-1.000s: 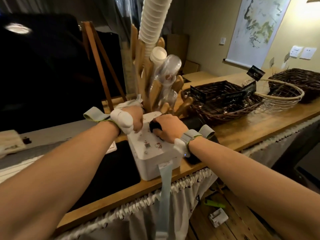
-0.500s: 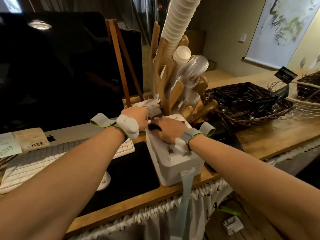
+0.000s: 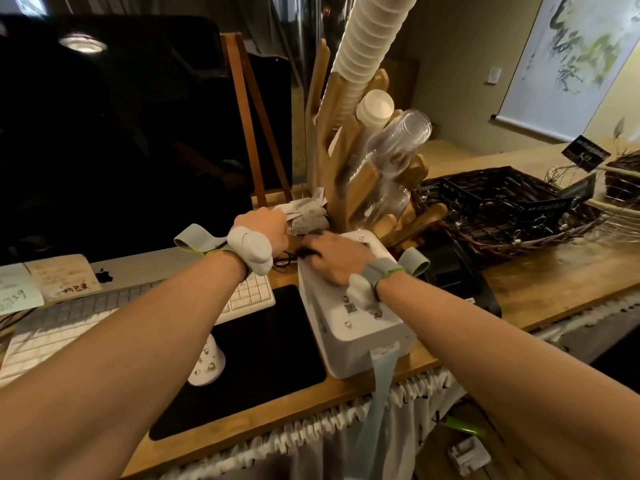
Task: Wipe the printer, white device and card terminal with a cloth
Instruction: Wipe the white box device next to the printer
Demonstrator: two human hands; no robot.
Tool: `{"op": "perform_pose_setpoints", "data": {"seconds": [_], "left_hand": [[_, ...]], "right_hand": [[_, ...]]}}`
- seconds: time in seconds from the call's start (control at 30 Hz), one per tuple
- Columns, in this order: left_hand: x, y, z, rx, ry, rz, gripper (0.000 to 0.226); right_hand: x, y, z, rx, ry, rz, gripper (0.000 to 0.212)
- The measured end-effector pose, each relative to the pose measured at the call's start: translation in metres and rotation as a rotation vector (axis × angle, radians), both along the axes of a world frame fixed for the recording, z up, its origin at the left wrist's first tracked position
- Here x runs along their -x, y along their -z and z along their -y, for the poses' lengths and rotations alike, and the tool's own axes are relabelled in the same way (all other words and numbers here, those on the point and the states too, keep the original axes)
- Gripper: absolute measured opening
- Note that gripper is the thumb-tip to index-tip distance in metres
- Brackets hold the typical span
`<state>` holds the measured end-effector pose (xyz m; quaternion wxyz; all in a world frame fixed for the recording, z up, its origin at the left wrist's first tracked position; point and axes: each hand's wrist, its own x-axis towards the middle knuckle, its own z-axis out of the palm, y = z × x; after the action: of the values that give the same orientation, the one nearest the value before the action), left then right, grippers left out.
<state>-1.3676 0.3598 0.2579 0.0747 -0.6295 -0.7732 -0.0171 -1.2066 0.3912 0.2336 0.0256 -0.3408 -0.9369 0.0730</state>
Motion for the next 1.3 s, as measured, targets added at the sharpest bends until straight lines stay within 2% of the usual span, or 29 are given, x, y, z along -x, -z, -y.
{"op": "perform_pose_setpoints", "data": {"seconds": [0.07,0.1,0.2,0.23,0.33,0.37,0.47,0.6,0.73,0.83,0.87,1.0,1.07,1.13,1.23,1.3], "left_hand": [[0.000,0.002,0.001,0.002,-0.011,-0.005,0.021],[-0.001,0.003,0.001,0.008,-0.013,-0.007,0.021],[-0.001,0.005,0.001,0.034,-0.007,0.003,0.022],[-0.002,0.006,0.001,0.040,-0.007,0.004,0.022],[-0.006,0.009,-0.001,0.050,-0.009,-0.010,0.023],[-0.007,0.008,-0.002,0.055,-0.007,-0.011,0.023],[-0.009,0.007,-0.006,0.070,0.011,0.003,0.024],[-0.009,0.007,-0.006,0.071,-0.012,-0.002,0.024],[-0.009,0.007,-0.006,0.058,-0.008,0.001,0.024],[-0.013,0.007,-0.006,0.048,-0.018,-0.002,0.025],[-0.014,0.007,-0.007,0.045,-0.018,-0.003,0.025],[-0.016,0.005,-0.009,0.038,-0.012,0.011,0.025],[-0.018,0.005,-0.010,0.046,-0.010,0.018,0.025],[-0.021,0.004,-0.010,0.051,-0.005,0.014,0.025],[-0.025,0.004,-0.011,0.050,-0.012,0.008,0.024],[-0.028,0.003,-0.011,0.049,-0.012,0.001,0.023]], "right_hand": [[-0.004,-0.002,-0.010,-0.037,0.137,0.010,0.042],[-0.001,0.000,-0.010,-0.061,0.132,0.036,0.043],[0.009,0.005,0.010,0.027,-0.124,0.073,0.041],[0.004,0.004,0.006,0.041,-0.109,0.039,0.038],[-0.012,0.001,-0.015,-0.069,0.210,0.004,0.038],[-0.007,0.003,-0.011,-0.091,0.205,-0.022,0.037],[0.005,0.009,0.013,0.007,-0.112,-0.005,0.036],[-0.006,0.003,-0.013,-0.065,0.177,-0.009,0.039],[0.003,0.009,0.006,0.037,-0.053,-0.004,0.038],[-0.015,0.010,-0.015,-0.059,0.263,-0.042,0.037],[-0.015,0.012,-0.011,-0.088,0.291,-0.031,0.036],[-0.016,0.018,-0.004,-0.020,0.086,-0.049,0.038],[-0.027,0.017,-0.015,-0.055,0.233,-0.059,0.037],[-0.026,0.021,-0.009,-0.131,0.208,-0.079,0.036],[-0.028,0.021,-0.008,-0.013,0.096,-0.079,0.039],[-0.033,0.015,-0.018,0.001,0.253,-0.075,0.037]]}}
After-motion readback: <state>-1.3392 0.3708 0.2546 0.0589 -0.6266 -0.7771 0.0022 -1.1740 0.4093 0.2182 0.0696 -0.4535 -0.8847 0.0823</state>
